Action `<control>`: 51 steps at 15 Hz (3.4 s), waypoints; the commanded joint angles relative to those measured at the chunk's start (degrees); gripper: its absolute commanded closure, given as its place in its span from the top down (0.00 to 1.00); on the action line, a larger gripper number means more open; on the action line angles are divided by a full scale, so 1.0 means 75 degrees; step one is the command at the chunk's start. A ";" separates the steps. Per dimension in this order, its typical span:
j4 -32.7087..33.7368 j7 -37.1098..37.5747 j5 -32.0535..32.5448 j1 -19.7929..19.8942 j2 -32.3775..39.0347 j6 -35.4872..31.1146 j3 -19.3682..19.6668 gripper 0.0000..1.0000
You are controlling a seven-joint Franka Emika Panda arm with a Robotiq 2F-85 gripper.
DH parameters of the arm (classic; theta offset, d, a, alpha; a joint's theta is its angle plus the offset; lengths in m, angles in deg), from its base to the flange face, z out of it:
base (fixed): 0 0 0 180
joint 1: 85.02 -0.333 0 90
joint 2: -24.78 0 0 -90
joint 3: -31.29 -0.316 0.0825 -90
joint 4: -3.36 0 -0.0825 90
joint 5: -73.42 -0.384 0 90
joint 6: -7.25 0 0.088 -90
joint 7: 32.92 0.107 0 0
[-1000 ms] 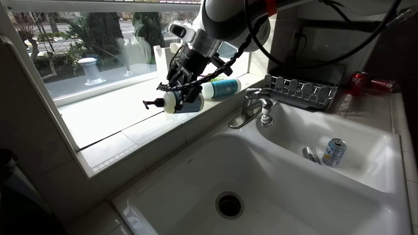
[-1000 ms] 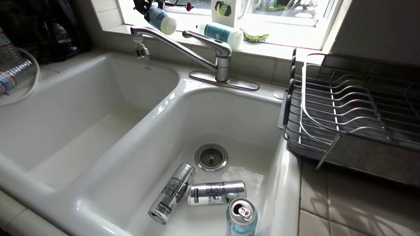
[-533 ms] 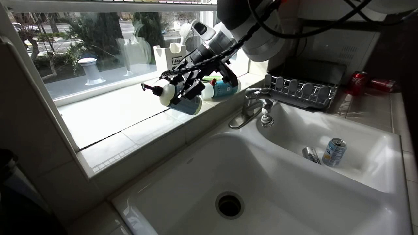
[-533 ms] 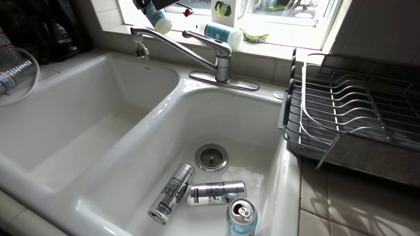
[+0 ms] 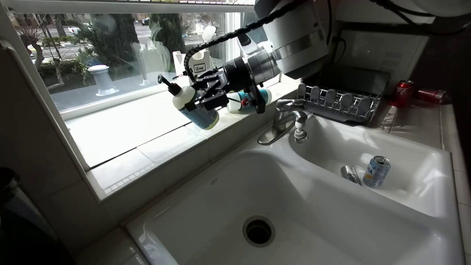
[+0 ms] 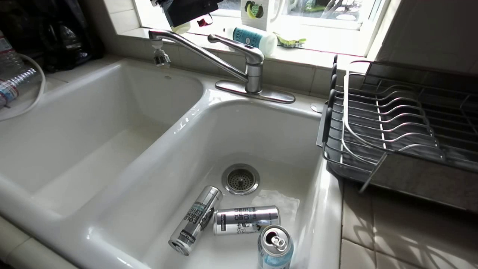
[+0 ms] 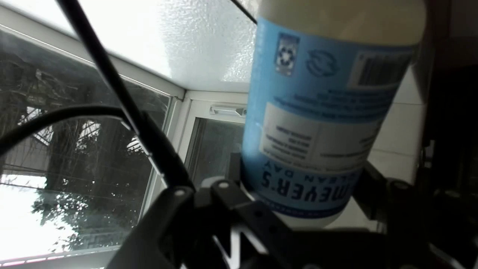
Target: Place the soap dispensers right side up
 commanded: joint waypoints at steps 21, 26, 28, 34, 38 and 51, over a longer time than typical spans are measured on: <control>-0.1349 -0.4175 -0.5981 -0.2326 -0.0373 0.3073 0.3191 0.46; -0.1178 -0.4295 -0.6108 -0.2561 -0.0163 0.3121 0.3378 0.46; -0.1113 -0.4313 -0.6151 -0.2617 -0.0104 0.3110 0.3418 0.46; -0.0767 -0.4146 -0.6076 -0.2832 0.0040 0.2719 0.3491 0.46; -0.0362 -0.4023 -0.5961 -0.2983 0.0325 0.2570 0.3505 0.46; 0.0168 -0.3204 -0.6196 -0.3071 0.0832 0.2434 0.3531 0.46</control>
